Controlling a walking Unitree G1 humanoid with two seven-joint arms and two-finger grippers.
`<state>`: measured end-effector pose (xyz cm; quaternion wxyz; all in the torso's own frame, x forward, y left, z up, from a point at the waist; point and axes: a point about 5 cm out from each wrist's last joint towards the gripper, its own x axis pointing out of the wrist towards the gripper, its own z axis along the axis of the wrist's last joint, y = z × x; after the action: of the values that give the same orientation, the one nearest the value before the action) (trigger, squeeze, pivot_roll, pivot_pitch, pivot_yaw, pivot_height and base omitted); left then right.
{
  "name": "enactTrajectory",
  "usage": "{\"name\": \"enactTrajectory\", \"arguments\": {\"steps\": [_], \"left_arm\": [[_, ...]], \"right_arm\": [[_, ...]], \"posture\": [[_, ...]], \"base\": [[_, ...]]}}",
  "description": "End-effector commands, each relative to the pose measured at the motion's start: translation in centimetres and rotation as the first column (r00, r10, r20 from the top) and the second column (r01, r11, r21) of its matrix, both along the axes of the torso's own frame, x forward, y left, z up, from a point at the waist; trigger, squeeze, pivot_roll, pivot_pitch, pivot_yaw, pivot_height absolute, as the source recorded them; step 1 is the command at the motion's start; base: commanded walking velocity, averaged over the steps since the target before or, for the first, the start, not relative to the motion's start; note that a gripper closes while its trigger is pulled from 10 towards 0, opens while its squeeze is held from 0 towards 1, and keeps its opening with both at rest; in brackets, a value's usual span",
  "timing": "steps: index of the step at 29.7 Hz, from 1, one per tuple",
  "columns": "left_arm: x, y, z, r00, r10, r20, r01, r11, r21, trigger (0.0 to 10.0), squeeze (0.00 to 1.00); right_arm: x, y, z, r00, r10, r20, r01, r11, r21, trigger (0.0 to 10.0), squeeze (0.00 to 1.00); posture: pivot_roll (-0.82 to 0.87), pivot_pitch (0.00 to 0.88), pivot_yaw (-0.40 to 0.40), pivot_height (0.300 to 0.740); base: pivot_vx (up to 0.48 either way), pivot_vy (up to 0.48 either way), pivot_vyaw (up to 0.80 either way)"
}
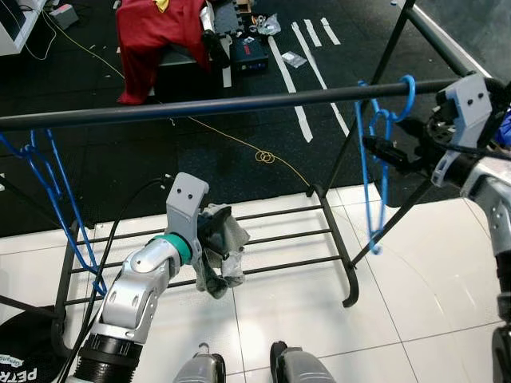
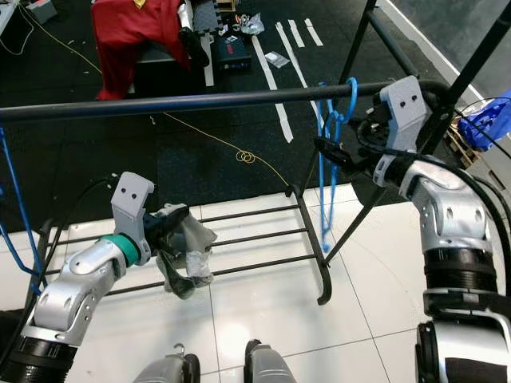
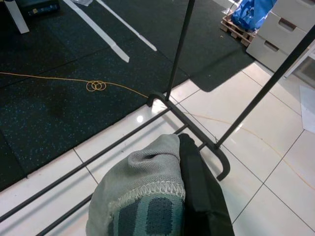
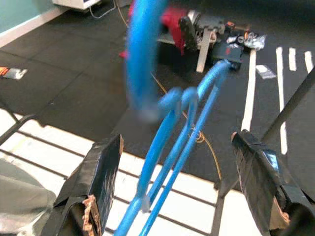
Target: Hang hanger
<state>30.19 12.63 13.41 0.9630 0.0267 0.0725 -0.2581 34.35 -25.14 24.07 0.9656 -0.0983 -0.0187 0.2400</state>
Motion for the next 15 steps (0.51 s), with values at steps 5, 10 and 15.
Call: {"name": "enactTrajectory", "arguments": {"steps": [5, 10, 15], "left_arm": [[-0.4, -0.1, -0.4, 1.000, -0.007, -0.014, 0.007, 1.000, 0.012, 10.0, 0.00], [-0.1, -0.1, -0.3, 1.000, -0.008, -0.013, 0.008, 1.000, 0.013, 10.0, 0.00], [0.1, 0.0, -0.3, 1.000, -0.007, -0.011, 0.007, 1.000, 0.016, 10.0, 0.00]], "right_arm": [[-0.6, 0.0, -0.1, 1.000, -0.019, 0.019, 0.019, 1.000, 0.014, 10.0, 0.00], [-0.3, -0.4, 0.4, 0.999, -0.036, 0.029, 0.035, 0.999, 0.012, 10.0, 0.00], [0.7, -0.9, 0.8, 0.999, -0.031, 0.020, 0.030, 0.999, 0.013, 10.0, 0.00]], "posture": [[-0.06, 0.115, 0.066, 0.740], [-0.07, 0.113, 0.069, 0.740], [-0.07, 0.116, 0.068, 0.740]], "base": [[0.000, 0.000, 0.00], [0.000, 0.000, 0.00], [0.000, 0.000, 0.00]]}}
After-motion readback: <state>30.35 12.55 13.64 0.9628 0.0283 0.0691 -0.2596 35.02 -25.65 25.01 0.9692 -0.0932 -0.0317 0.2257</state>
